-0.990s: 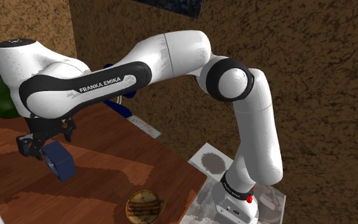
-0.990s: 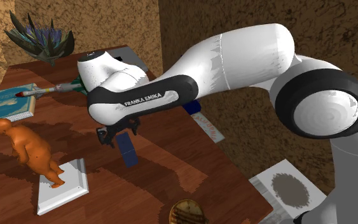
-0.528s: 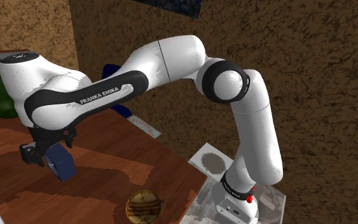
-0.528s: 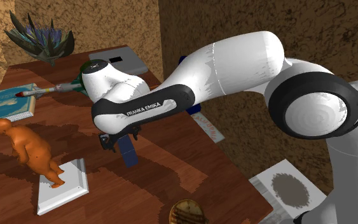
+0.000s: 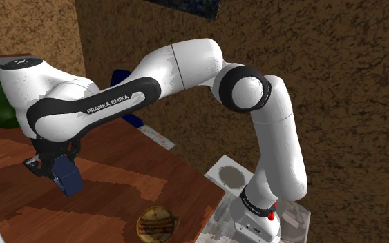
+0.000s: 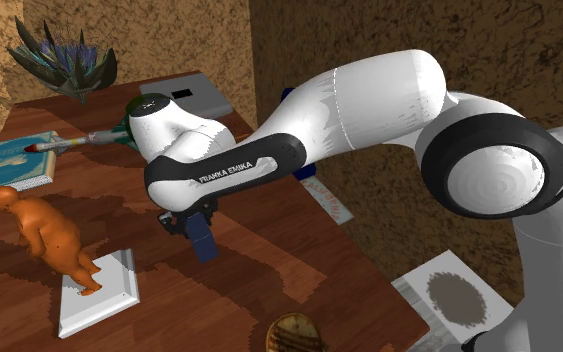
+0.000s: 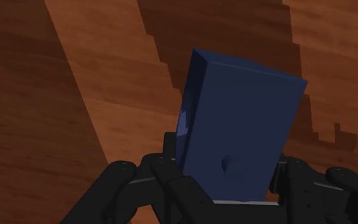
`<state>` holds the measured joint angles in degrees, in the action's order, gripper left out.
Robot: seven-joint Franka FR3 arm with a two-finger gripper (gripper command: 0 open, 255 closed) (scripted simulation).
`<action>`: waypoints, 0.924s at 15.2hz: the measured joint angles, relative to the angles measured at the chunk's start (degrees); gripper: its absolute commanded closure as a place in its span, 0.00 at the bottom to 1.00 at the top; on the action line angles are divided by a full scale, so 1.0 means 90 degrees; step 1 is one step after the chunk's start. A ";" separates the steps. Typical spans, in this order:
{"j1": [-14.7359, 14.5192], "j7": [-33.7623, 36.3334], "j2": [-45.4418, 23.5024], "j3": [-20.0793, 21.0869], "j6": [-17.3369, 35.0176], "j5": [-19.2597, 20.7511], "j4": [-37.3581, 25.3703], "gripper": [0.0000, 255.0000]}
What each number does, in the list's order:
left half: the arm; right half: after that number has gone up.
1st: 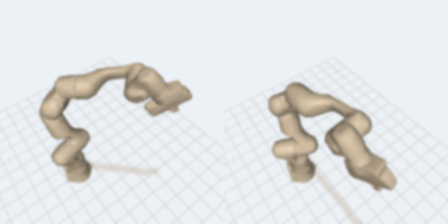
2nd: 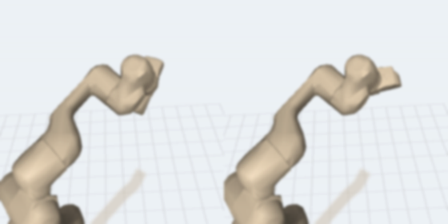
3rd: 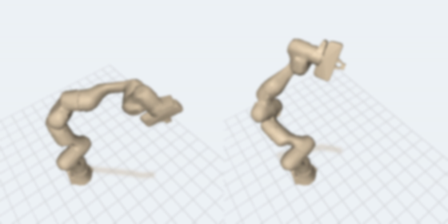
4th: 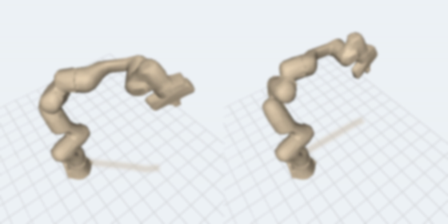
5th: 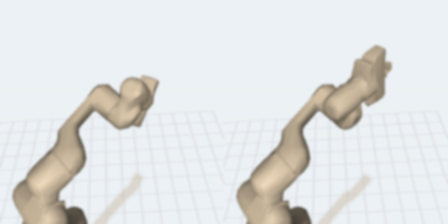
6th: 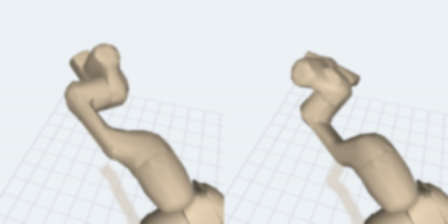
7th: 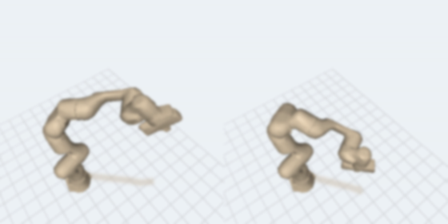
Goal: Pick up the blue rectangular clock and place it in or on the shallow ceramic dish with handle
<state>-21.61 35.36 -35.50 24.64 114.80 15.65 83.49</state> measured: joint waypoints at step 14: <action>0.0002 -0.0041 0.0141 0.0044 -0.0334 -0.0069 -0.0199 1.00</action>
<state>-21.59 34.98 -34.23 25.04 111.79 15.03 81.69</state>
